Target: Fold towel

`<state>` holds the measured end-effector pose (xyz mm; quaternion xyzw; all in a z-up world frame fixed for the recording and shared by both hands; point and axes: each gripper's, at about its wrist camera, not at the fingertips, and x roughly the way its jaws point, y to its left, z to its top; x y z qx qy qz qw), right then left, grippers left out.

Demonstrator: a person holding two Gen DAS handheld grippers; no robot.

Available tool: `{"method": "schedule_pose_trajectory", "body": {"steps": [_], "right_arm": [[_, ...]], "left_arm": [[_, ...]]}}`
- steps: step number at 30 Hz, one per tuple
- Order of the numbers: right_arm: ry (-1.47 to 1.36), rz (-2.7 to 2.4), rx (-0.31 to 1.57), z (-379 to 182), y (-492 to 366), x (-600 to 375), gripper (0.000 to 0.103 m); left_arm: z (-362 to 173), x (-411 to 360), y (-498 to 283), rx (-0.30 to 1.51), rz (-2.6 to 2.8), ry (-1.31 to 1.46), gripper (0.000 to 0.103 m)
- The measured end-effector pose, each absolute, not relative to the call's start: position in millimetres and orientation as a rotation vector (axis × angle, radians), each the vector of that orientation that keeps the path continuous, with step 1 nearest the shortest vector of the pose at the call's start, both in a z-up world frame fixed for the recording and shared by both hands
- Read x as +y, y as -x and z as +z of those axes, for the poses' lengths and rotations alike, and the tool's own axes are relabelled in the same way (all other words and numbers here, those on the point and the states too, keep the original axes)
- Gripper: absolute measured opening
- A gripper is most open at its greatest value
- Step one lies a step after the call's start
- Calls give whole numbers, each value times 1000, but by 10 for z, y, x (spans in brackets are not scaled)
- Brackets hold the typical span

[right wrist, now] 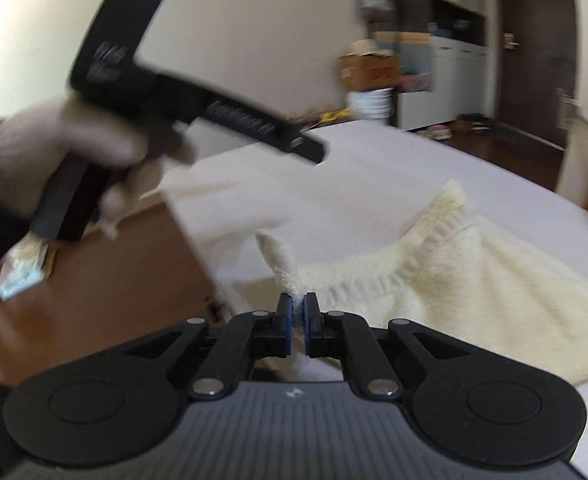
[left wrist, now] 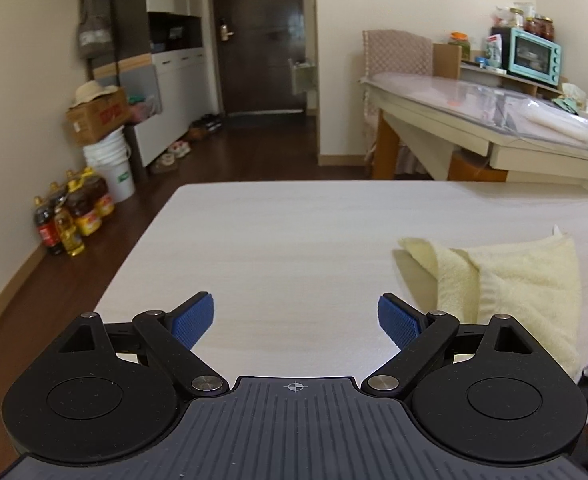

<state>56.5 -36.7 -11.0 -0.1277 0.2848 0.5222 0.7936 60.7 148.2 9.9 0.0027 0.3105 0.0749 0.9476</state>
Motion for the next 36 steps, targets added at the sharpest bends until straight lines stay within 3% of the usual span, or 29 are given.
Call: {"method": "schedule_pose_trajectory", "body": {"steps": [10, 15, 20, 23, 26, 31, 33, 34, 36], "right_arm": [[154, 1156, 575, 280, -664, -773, 31], [274, 975, 504, 352, -939, -767, 31], [324, 882, 568, 271, -1523, -443, 33], [280, 886, 603, 214, -1759, -237, 43], [240, 883, 665, 141, -1965, -21, 43], [259, 842, 717, 31, -2021, 33, 36], [253, 832, 724, 17, -2003, -7, 22], [251, 826, 720, 17, -1991, -35, 9], [248, 816, 700, 38, -1945, -105, 8]], "left_arm": [[3, 1342, -776, 647, 70, -23, 93], [-47, 1257, -924, 646, 46, -44, 93], [-71, 1243, -973, 642, 43, -36, 93], [-114, 1284, -985, 653, 49, -29, 93], [-158, 1307, -1013, 664, 52, -26, 93], [-220, 1333, -1059, 677, 50, -21, 93], [-221, 1339, -1070, 676, 46, -23, 93], [-222, 1339, -1075, 675, 44, -23, 93], [-222, 1336, -1083, 673, 39, -26, 93]]}}
